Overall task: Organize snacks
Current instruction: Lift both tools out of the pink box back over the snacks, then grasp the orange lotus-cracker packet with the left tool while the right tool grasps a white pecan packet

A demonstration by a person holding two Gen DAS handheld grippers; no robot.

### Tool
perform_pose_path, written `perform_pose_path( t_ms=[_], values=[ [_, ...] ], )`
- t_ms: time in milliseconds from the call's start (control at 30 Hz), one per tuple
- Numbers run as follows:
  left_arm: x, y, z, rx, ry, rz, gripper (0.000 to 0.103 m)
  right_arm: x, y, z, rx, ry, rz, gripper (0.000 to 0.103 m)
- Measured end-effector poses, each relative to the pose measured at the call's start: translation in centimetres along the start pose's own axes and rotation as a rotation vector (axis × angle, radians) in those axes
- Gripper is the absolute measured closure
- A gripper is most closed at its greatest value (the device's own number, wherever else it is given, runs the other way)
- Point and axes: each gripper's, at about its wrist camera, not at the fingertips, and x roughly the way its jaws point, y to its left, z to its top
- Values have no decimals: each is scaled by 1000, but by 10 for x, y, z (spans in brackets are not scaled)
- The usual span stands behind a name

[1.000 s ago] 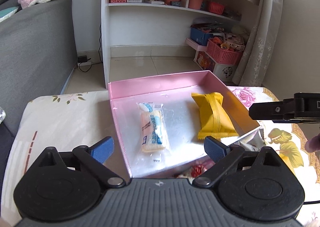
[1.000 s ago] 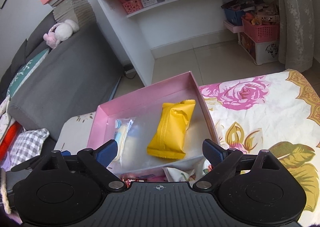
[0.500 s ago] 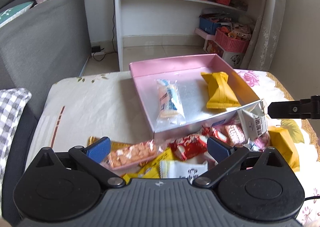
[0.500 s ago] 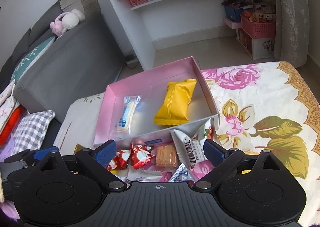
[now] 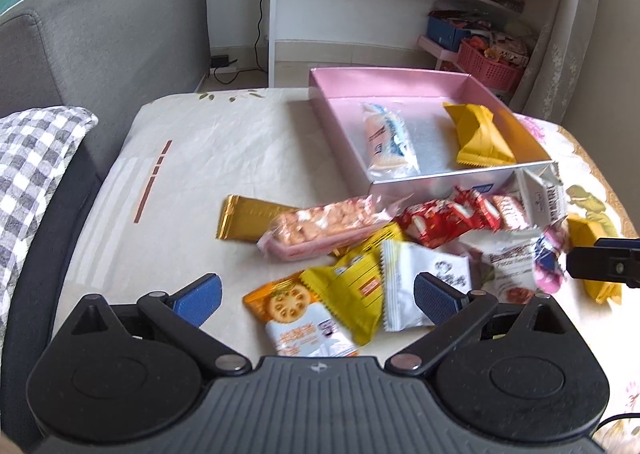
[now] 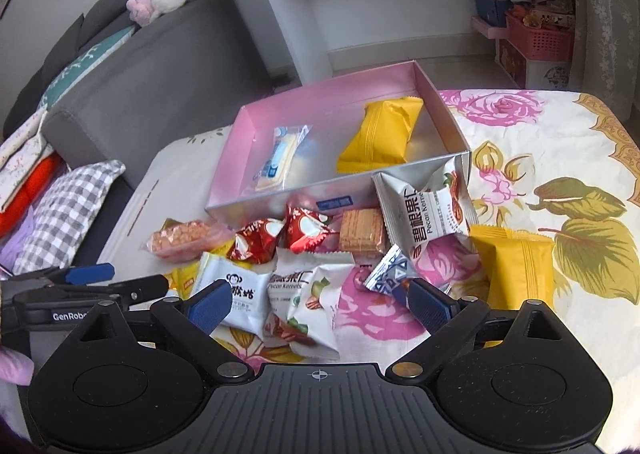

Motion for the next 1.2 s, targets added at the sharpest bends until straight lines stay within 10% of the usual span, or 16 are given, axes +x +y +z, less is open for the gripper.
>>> perform_pose_path(
  t_ms=[533,1200],
  values=[
    [24,19,-17,-119,83,85,18,32,8,-22,-45,81,-41,7],
    [19,20,-14,-53,91,92,64,54,9,-25,-8,34,28,10]
  ],
)
